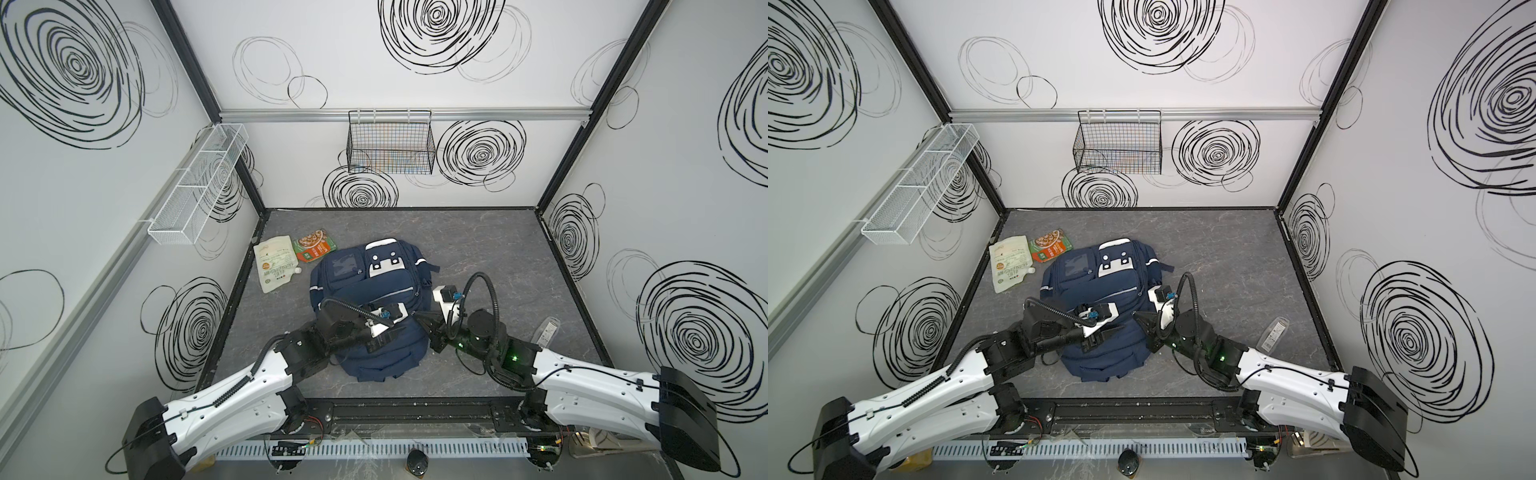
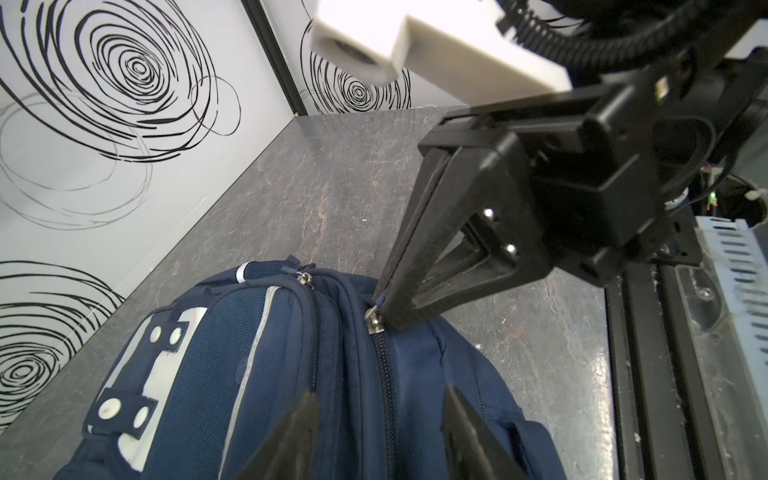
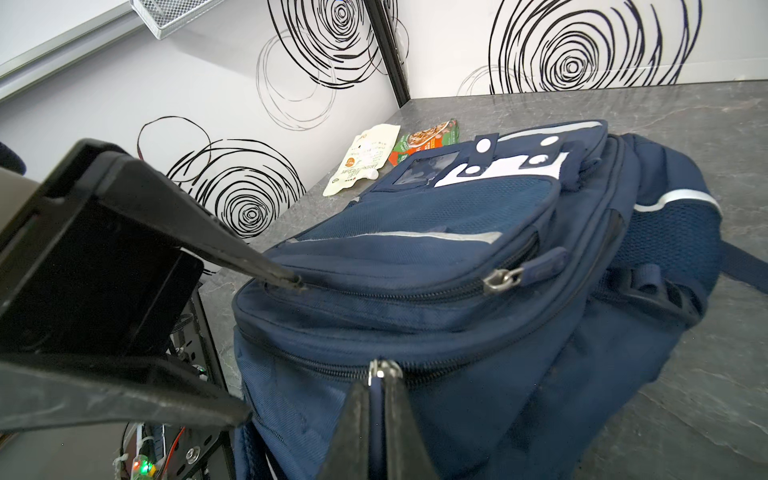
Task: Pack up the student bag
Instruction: 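Draw the zipper pull over the bag top with the right gripper, closing the compartment, then open the right gripper, release the zipper pull and draw back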
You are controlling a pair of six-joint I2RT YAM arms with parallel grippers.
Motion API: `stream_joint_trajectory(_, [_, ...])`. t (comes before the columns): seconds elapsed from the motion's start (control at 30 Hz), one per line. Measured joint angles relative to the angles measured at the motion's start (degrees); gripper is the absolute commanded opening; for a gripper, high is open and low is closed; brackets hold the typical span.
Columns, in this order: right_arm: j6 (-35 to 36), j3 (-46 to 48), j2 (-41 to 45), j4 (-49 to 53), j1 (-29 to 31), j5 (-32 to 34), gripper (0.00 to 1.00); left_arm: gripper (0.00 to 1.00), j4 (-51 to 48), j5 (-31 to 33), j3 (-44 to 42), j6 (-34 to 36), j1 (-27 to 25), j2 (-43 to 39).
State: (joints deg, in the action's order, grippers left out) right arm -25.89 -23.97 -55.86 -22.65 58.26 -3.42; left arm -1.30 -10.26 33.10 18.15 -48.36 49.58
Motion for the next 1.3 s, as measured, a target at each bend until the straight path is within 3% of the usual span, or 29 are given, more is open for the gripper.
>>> stream_joint_trajectory(0.13, [-0.3,0.0,0.1,-0.1,0.1,0.0,0.00,0.52,-1.2,0.9,0.2,-0.2,0.0,3.9])
stream_joint_trajectory(0.3, [-0.5,0.0,0.4,0.2,0.1,0.1,0.00,0.37,-3.2,1.1,1.4,-0.6,-0.3,7.1])
stream_joint_trajectory(0.7, [-0.2,0.0,1.7,0.5,0.2,1.6,0.00,0.00,-3.4,4.7,1.5,0.5,-0.4,5.3])
stream_joint_trajectory(0.8, [-0.3,-0.4,2.4,2.1,-0.4,3.1,0.00,0.00,-3.4,5.3,0.9,1.2,-0.4,3.7])
stream_joint_trajectory(0.9, [-0.5,-0.6,3.3,3.8,-5.2,2.1,0.00,0.00,-3.4,5.4,-0.3,1.7,-0.3,0.7])
stream_joint_trajectory(1.13, [-1.6,1.6,4.9,3.5,-17.8,-9.4,0.00,0.00,-1.6,2.5,-2.1,2.8,-0.1,-3.0])
stream_joint_trajectory(1.3, [-1.6,2.4,-0.6,-1.7,-22.7,-12.3,0.00,0.00,-1.6,0.3,-2.3,3.8,1.7,-3.1])
